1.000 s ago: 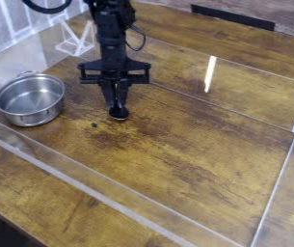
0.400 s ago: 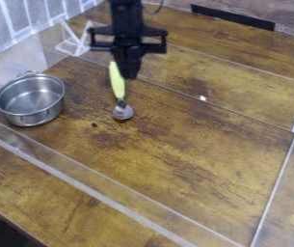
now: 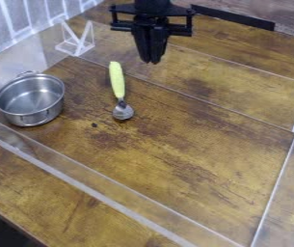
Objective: Move the green spoon to the right
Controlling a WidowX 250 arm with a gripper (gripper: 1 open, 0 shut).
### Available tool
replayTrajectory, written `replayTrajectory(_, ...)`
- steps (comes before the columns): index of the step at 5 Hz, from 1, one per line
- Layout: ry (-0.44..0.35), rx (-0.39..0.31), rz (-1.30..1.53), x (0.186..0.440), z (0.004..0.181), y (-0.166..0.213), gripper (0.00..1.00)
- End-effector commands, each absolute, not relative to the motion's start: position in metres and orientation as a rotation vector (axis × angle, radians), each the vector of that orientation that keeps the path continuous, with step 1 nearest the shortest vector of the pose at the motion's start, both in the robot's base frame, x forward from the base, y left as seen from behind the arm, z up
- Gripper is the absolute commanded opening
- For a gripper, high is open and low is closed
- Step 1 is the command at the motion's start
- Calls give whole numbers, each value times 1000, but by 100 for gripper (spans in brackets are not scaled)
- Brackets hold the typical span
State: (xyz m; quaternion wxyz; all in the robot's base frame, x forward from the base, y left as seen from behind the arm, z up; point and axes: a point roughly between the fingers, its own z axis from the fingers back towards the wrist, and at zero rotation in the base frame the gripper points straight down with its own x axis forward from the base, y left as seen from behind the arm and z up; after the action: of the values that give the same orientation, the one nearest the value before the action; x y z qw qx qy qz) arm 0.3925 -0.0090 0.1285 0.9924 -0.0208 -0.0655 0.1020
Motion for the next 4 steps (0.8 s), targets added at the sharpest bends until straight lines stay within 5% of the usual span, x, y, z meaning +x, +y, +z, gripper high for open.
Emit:
replayTrajectory(1,-196,-23,209,398,140,-11,100)
replayTrajectory(4,-185,48,408,397,115,27,100)
